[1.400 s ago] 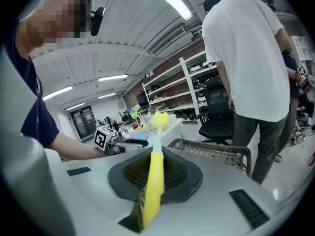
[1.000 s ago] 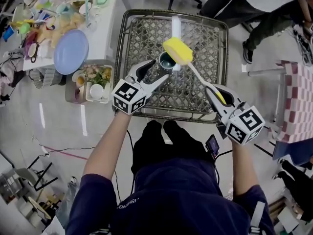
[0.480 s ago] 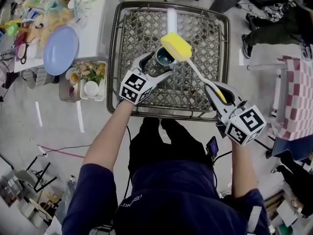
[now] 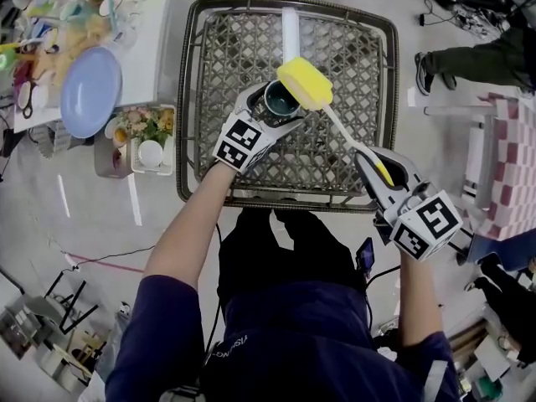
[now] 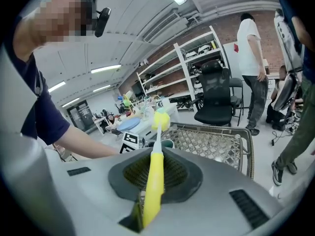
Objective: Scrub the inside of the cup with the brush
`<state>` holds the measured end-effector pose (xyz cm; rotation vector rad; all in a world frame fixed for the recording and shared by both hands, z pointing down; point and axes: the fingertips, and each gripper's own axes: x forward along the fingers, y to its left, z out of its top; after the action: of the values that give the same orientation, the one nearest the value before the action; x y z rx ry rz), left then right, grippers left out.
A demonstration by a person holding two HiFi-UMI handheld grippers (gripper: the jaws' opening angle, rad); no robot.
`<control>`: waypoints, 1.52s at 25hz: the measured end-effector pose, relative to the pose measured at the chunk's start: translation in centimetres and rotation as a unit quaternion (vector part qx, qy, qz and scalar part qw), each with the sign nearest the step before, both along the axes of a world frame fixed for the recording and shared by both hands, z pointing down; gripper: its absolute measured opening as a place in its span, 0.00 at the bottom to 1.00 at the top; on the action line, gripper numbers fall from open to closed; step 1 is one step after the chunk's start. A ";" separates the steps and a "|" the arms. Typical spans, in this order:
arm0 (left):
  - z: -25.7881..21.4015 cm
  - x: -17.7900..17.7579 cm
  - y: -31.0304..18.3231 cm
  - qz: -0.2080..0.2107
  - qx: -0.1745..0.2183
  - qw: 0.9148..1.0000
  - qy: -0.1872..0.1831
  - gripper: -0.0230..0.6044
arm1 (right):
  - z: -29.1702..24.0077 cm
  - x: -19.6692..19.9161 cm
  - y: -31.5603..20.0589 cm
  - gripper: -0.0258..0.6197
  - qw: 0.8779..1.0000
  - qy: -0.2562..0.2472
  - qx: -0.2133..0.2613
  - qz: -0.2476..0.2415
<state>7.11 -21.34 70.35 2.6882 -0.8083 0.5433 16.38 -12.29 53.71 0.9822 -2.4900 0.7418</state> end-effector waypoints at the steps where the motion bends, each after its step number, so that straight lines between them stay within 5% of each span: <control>1: 0.2 0.1 -0.2 0.002 0.002 1.000 -0.002 0.72 | 0.1 0.0 -0.1 0.09 1.000 0.000 0.000 0.000; 23: -0.7 0.9 -0.7 0.036 -0.002 0.999 -0.020 0.69 | -1.1 0.2 -1.5 0.09 1.000 0.001 -0.003 0.002; 38: -10.3 -1.2 -1.5 0.061 0.071 0.995 -0.029 0.68 | -6.1 -1.1 -1.8 0.09 0.999 0.011 0.032 -0.012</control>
<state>5.96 -22.79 60.04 2.8782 -0.7277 0.6174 15.25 -14.08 47.63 0.9756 -2.5164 0.6435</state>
